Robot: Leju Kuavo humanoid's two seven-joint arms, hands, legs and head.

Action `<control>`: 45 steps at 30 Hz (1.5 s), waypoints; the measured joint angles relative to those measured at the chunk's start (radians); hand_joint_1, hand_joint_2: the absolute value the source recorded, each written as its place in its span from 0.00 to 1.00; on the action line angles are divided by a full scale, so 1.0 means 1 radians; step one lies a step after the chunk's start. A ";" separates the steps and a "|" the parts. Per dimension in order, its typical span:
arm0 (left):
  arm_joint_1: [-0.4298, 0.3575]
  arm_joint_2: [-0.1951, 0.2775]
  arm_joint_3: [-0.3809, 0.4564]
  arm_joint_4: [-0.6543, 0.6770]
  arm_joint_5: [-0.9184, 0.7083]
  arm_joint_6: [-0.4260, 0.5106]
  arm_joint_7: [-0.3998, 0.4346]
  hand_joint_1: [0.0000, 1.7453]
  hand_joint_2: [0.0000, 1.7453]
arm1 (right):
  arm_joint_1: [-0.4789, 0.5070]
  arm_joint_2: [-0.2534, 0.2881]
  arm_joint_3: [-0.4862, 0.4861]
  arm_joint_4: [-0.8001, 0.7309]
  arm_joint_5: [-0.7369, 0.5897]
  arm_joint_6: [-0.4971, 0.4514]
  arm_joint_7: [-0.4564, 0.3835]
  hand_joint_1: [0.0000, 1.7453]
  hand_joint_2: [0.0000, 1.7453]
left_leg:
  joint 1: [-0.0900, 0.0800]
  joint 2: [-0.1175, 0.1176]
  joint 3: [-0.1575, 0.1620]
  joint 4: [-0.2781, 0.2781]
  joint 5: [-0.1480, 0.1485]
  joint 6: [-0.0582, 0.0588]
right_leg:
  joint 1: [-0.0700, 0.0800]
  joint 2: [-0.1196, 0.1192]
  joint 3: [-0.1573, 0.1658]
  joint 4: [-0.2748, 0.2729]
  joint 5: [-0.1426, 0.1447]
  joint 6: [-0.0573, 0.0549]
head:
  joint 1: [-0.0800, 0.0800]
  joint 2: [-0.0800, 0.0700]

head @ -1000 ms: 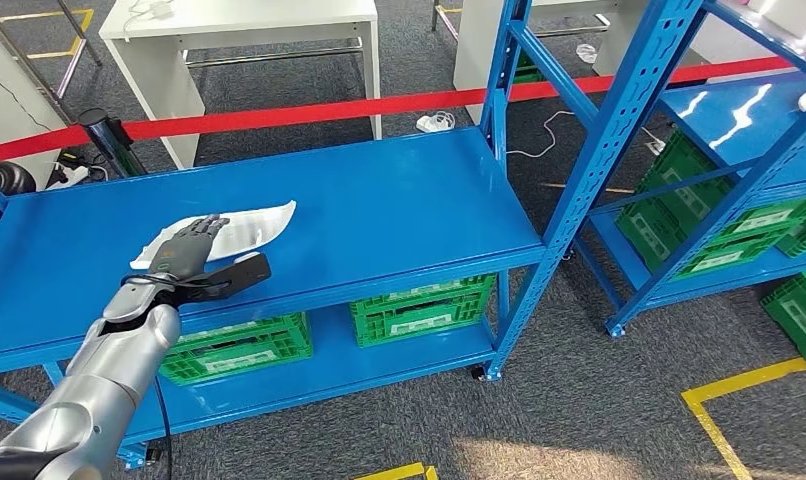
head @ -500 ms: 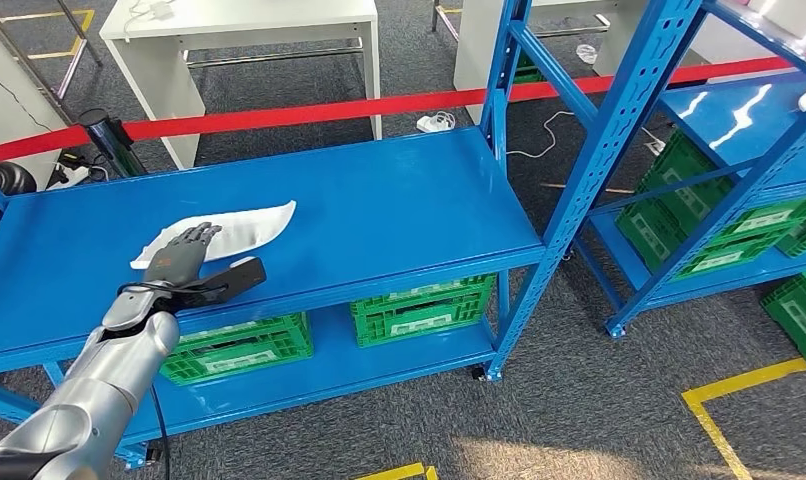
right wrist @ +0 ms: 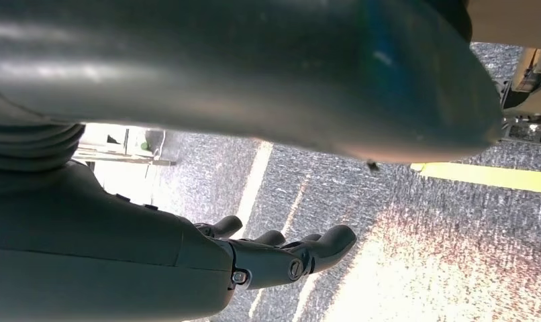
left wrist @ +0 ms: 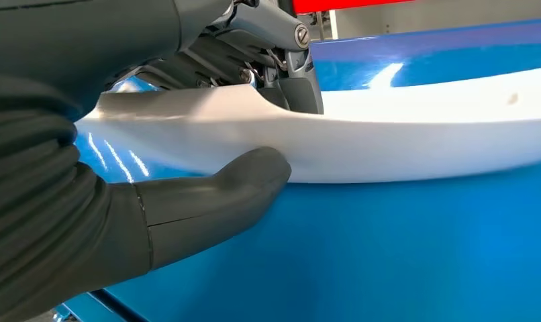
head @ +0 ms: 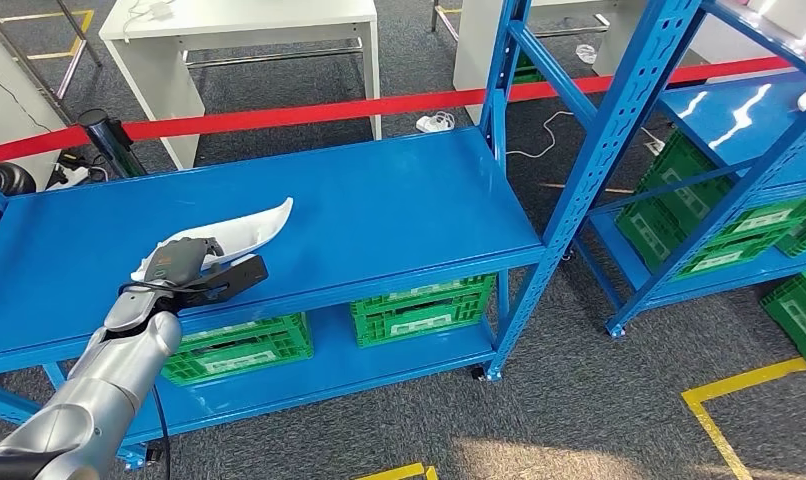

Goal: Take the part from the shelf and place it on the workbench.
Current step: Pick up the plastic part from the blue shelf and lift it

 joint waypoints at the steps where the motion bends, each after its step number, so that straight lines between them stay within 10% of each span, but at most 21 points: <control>1: -0.001 -0.001 0.000 0.000 0.000 0.000 0.000 1.00 1.00 | 0.000 0.000 0.000 0.000 0.000 0.000 0.000 0.00 0.00 | 0.000 0.000 0.000 0.000 0.000 0.000 | 0.000 0.000 0.000 0.000 0.000 0.000 | 0.000 0.000; 23: -0.015 -0.019 -0.004 0.012 0.068 -0.070 -0.058 0.66 1.00 | 0.001 0.000 -0.001 0.000 -0.011 -0.009 0.000 0.00 0.00 | 0.000 0.000 0.003 -0.001 0.000 0.000 | 0.000 0.000 0.002 0.001 -0.001 -0.001 | 0.000 0.000; 27: -0.017 -0.019 -0.004 0.015 0.077 -0.088 -0.071 0.89 1.00 | 0.001 0.000 -0.001 0.000 -0.011 -0.008 0.000 0.00 0.00 | 0.000 0.000 0.003 -0.001 0.000 0.000 | 0.000 0.000 0.002 0.001 -0.001 -0.001 | 0.000 0.000; 45: -0.033 -0.045 0.050 0.007 0.178 -0.025 -0.193 0.90 1.00 | 0.001 0.000 -0.001 0.000 -0.010 -0.009 0.000 0.00 0.00 | 0.000 0.000 0.003 -0.001 0.000 0.000 | 0.000 -0.001 0.002 0.001 -0.001 -0.001 | 0.000 0.000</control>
